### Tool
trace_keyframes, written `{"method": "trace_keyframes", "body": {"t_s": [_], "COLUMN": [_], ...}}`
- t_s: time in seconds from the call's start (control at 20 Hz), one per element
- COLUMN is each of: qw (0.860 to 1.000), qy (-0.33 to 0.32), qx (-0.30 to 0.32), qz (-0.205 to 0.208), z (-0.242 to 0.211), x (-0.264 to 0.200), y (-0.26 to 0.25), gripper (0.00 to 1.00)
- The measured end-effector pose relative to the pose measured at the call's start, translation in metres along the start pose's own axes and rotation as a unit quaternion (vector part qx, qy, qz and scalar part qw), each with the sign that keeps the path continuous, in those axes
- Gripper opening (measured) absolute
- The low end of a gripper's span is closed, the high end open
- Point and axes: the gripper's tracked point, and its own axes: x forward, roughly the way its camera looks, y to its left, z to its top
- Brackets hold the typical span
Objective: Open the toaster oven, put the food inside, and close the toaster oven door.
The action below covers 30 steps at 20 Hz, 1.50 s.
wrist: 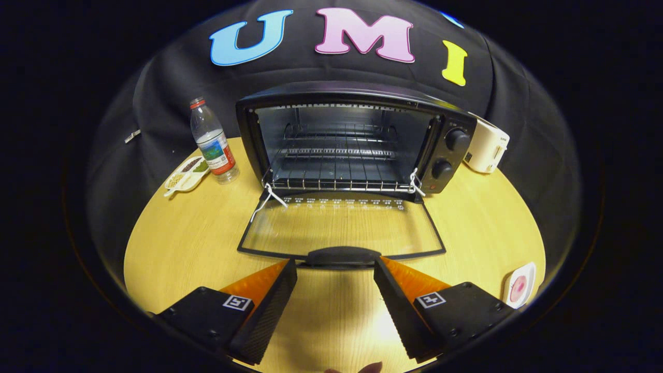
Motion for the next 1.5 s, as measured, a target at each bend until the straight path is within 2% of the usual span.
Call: {"method": "trace_keyframes", "body": {"t_s": [0.2, 0.35, 0.45, 0.6, 0.7, 0.8, 0.95, 1.1, 1.3, 1.5], "qw": [0.999, 0.997, 0.993, 0.989, 0.987, 0.981, 0.973, 0.963, 0.946, 0.931], "qy": [0.029, 0.035, 0.067, 0.085, 0.11, 0.139, 0.188, 0.249, 0.313, 0.351], "qx": [0.01, 0.034, 0.053, 0.056, 0.036, 0.051, 0.096, 0.092, 0.077, 0.095], "qz": [0.009, 0.056, 0.082, 0.106, 0.115, 0.124, 0.092, 0.051, 0.028, 0.026], "z": [0.003, 0.027, 0.033, 0.052, 0.05, 0.045, 0.022, -0.022, -0.082, -0.129], "x": [-0.03, -0.069, -0.098, -0.13, -0.147, -0.158, -0.149, -0.127, -0.101, -0.076], "y": [-0.018, -0.035, -0.058, -0.113, -0.16, -0.209, -0.3, -0.38, -0.436, -0.454], "gripper": [0.99, 0.99, 0.99, 0.98, 0.99, 0.99, 0.99, 0.99, 0.99, 0.99]}}
